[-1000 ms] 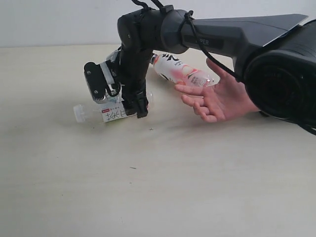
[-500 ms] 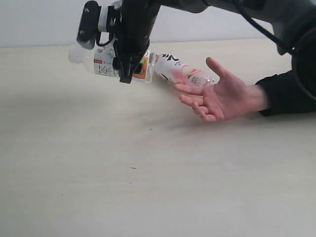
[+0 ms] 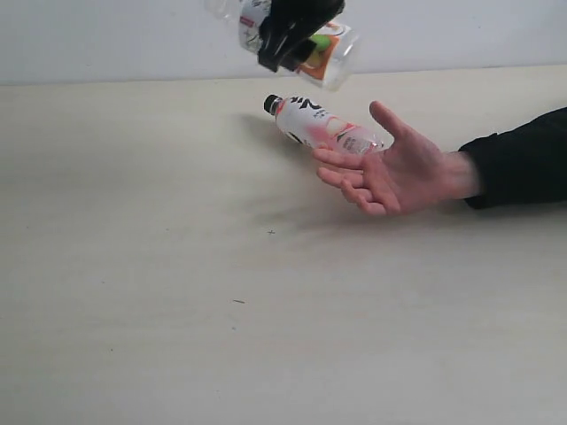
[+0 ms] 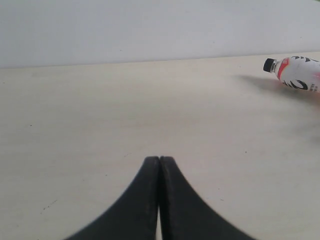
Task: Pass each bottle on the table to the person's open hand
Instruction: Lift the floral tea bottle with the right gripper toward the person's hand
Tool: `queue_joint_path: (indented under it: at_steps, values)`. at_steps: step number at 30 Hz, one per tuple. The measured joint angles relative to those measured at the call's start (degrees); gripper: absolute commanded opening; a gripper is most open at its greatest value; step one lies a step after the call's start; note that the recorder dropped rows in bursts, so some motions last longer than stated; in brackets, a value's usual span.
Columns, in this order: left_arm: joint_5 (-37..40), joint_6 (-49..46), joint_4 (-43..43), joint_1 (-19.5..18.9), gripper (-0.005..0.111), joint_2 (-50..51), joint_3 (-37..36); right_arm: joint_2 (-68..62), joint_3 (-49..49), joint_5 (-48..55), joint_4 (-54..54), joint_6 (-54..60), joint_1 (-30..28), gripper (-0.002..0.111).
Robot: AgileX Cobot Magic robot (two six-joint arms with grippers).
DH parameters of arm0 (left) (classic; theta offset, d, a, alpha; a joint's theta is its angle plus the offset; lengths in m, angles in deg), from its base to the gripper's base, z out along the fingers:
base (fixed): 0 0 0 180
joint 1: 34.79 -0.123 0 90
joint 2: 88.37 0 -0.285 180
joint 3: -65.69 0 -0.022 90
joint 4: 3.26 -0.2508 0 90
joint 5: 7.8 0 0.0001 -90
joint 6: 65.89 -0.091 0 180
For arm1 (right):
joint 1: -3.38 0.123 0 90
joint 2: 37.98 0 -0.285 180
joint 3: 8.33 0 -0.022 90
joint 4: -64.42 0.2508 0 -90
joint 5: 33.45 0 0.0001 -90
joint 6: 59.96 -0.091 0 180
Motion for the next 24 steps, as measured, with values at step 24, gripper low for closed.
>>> queue_joint_path:
  at_steps: [24]
  values:
    - [0.00,0.00,0.00,0.00,0.003,0.00,0.00,6.17,10.19,6.06,14.63,-12.20,-13.54,0.000]
